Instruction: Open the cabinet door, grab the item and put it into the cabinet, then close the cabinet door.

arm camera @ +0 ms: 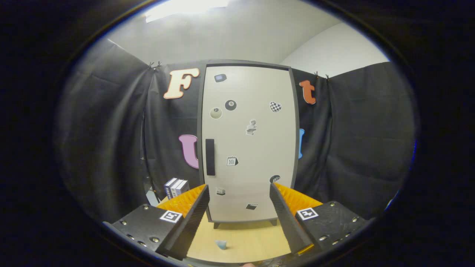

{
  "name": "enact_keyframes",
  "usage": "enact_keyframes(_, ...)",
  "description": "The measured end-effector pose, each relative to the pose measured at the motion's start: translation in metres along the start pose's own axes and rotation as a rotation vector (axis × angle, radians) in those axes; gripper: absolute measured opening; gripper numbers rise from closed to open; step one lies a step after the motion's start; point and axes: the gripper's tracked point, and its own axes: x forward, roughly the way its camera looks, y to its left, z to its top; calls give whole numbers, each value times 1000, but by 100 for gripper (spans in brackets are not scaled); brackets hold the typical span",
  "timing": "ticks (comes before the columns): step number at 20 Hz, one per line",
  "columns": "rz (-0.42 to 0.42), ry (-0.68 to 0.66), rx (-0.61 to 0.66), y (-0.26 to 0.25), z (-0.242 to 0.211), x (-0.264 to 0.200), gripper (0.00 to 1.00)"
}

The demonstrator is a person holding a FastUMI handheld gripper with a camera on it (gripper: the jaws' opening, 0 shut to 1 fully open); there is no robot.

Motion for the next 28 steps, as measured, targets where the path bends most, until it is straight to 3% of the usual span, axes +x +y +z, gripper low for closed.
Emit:
enact_keyframes(15, 26, 31, -13, 12, -11, 40, 97)
enact_keyframes(28, 155, 55, 6, 90, -26, 186, 97)
